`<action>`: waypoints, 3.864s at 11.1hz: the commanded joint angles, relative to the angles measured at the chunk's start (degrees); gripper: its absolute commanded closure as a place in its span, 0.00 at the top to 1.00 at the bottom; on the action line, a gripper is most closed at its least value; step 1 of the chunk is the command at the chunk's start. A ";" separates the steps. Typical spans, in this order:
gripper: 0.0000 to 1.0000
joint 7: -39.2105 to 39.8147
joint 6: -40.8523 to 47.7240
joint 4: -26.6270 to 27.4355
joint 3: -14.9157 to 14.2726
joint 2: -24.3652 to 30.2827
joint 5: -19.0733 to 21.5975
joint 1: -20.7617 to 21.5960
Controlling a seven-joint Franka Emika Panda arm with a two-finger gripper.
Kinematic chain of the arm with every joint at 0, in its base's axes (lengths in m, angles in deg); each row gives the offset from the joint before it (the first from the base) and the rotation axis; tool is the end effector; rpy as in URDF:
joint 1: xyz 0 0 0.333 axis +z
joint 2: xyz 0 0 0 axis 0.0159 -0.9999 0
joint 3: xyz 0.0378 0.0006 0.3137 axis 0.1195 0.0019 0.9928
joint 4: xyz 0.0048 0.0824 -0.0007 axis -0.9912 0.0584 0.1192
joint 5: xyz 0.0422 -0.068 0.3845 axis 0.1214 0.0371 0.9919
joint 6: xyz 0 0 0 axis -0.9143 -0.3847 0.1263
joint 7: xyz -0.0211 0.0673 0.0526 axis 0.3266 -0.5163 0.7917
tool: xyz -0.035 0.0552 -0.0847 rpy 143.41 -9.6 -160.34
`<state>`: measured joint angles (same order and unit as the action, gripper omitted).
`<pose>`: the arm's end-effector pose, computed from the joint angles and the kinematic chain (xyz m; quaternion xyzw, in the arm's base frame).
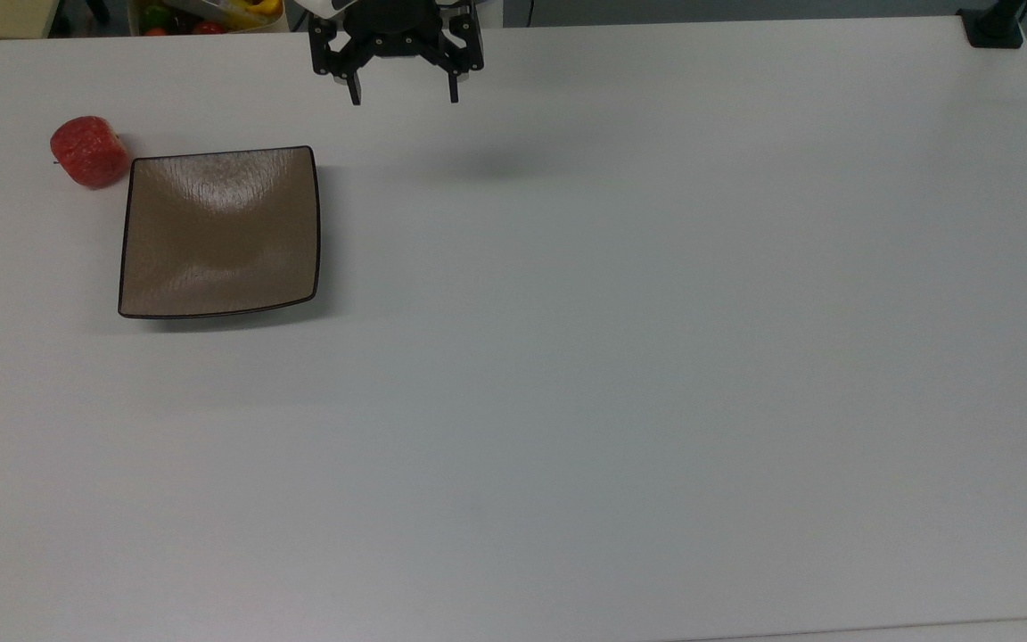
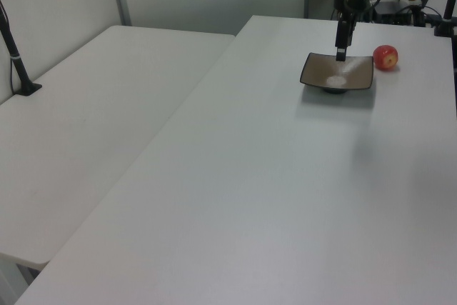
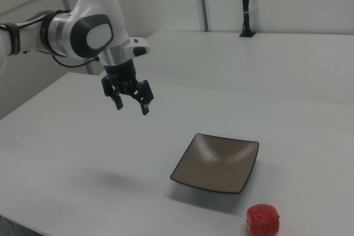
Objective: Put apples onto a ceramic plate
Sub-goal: 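Move the open gripper over toward the red apple beside the plate, then lower the gripper onto the red apple and close around it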
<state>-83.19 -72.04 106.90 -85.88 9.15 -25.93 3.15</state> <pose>0.5513 0.0380 0.5168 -0.9981 -0.0594 -0.0150 0.0007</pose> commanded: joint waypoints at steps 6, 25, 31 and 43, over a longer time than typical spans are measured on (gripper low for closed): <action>1.00 0.44 -0.36 0.42 -1.09 0.26 -0.85 0.69; 1.00 -15.37 -16.52 0.85 -11.64 -8.34 -0.15 -24.89; 1.00 -18.10 -24.09 0.85 -11.64 -16.69 -0.15 -27.61; 0.63 -18.10 -24.09 1.12 -11.47 -20.92 -0.77 -27.79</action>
<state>-100.23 -95.31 107.77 -97.66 -11.81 -26.27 -24.78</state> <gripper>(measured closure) 0.057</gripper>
